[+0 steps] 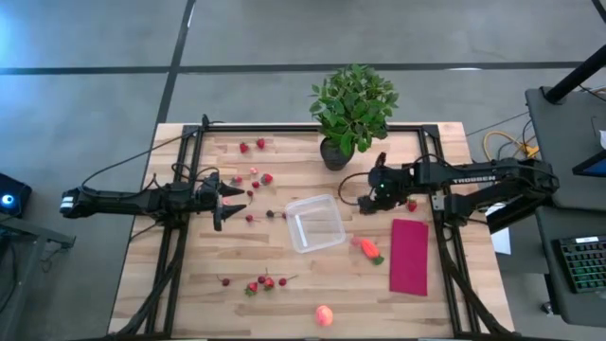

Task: Pick and placing Produce into tupperware
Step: Put the red strawberry into the transparent bin

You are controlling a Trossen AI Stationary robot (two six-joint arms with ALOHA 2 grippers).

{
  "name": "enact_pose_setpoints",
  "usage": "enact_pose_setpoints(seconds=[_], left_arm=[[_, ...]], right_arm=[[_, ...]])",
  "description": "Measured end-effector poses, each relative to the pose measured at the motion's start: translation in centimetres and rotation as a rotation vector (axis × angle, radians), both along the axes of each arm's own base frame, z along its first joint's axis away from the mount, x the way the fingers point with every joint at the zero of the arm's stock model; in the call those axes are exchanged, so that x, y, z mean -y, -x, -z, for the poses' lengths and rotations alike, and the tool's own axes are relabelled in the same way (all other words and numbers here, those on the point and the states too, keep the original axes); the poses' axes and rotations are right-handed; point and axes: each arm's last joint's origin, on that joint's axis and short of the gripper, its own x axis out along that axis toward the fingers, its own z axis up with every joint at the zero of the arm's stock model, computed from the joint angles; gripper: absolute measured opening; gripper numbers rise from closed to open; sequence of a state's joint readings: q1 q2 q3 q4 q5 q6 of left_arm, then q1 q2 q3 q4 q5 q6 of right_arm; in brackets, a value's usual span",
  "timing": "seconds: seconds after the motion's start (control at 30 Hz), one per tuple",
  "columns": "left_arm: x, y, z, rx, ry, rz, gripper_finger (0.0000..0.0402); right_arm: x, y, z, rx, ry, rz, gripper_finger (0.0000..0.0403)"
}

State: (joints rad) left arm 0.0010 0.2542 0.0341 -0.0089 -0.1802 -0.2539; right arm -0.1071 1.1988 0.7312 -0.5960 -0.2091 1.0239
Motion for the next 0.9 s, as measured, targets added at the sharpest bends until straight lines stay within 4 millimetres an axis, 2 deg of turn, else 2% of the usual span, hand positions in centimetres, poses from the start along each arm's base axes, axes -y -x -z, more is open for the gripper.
enact_pose_setpoints(seconds=[0.07,0.2,0.33,0.53,0.63,0.77,0.9], left_arm=[[0.0,0.0,0.0,0.000,0.000,0.000,0.0238],[0.0,0.0,0.0,0.000,0.000,0.000,0.0238],[0.0,0.0,0.0,-0.001,0.000,0.000,0.0238],[0.0,0.0,0.0,-0.001,0.000,0.000,0.0238],[0.0,0.0,0.0,0.000,0.000,0.000,0.0238],[0.0,0.0,0.0,0.001,0.000,0.000,0.0238],[0.0,0.0,0.0,0.002,0.000,0.000,0.0238]], right_arm=[[-0.8,0.0,-0.6,-0.009,-0.006,-0.089,0.0242],[-2.1,1.8,-1.1,-0.239,0.009,-0.146,0.0242],[-2.4,3.4,-1.7,-0.475,0.059,-0.075,0.0239],[-2.0,2.9,-2.1,-0.580,0.078,0.206,0.0232],[-1.7,2.1,-0.8,-0.661,0.062,0.292,0.0228],[-1.7,1.3,2.2,-0.815,0.024,0.418,0.0220],[-1.7,0.3,4.7,-0.885,0.022,0.517,0.0220]])
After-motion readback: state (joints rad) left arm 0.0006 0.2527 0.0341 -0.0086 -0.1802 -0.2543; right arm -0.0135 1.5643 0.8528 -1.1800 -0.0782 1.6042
